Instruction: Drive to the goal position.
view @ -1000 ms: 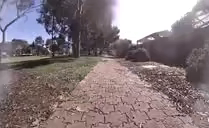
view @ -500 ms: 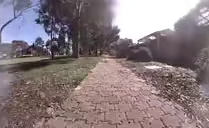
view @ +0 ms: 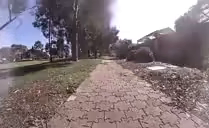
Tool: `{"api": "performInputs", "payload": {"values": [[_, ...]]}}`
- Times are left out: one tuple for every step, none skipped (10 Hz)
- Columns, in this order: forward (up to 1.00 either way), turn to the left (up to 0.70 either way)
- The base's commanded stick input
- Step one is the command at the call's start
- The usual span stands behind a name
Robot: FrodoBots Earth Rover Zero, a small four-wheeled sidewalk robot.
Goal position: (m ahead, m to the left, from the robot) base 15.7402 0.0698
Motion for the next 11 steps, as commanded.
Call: {"api": "performInputs", "payload": {"values": [[0.70,0.00],[0.70,0.00],[0.70,0.00],[0.70,0.00],[0.70,0.00],[0.70,0.00],[0.70,0.00],[0.70,0.00],[0.70,0.00],[0.70,-0.01],[0.70,-0.02]]}}
